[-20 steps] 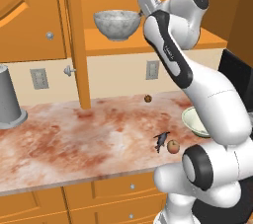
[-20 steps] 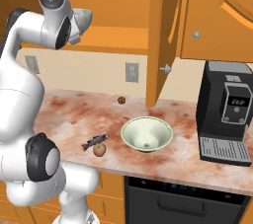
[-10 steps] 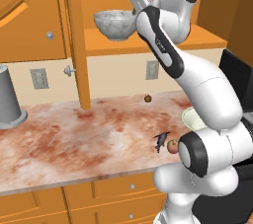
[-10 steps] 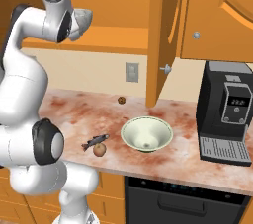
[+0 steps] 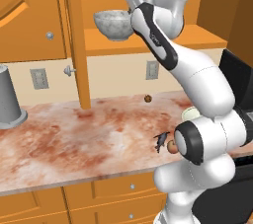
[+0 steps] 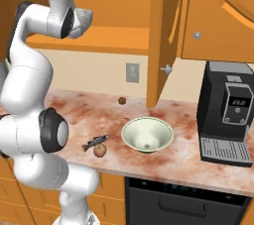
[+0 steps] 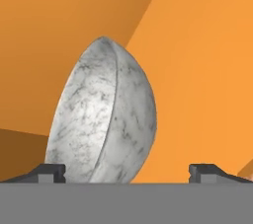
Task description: Pick both bowls and place them on the counter. Then place the peach in one bowl and place the fish in the other bowl.
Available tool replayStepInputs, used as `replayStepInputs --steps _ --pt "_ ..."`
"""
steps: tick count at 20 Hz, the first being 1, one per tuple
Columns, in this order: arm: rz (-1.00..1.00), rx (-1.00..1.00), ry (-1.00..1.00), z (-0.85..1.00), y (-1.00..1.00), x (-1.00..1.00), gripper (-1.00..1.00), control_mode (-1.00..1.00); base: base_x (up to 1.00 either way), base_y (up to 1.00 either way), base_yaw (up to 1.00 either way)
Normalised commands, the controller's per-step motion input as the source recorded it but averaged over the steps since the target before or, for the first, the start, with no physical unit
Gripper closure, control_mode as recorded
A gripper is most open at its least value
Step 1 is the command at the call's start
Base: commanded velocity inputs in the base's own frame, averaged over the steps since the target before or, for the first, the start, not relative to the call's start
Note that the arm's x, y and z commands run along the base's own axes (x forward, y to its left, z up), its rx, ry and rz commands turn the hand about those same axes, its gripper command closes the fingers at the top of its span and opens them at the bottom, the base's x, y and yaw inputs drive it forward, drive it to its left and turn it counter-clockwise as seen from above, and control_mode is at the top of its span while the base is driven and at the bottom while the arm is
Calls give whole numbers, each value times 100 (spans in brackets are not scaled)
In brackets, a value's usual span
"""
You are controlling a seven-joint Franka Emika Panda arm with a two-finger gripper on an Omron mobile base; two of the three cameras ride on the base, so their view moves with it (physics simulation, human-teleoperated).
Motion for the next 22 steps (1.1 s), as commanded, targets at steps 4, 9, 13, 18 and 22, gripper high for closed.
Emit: replayStepInputs --steps 4,9,13,18,22 --pt "2 0 3 -6 8 19 -100 -100 0 0 0" --pt "2 0 3 -8 9 16 -100 -100 0 0 0" --pt "1 0 3 -8 12 16 -100 -100 0 0 0" --pt "1 0 3 -9 13 16 -100 -100 0 0 0" --pt "0 0 2 -11 12 14 -100 -100 0 0 0"
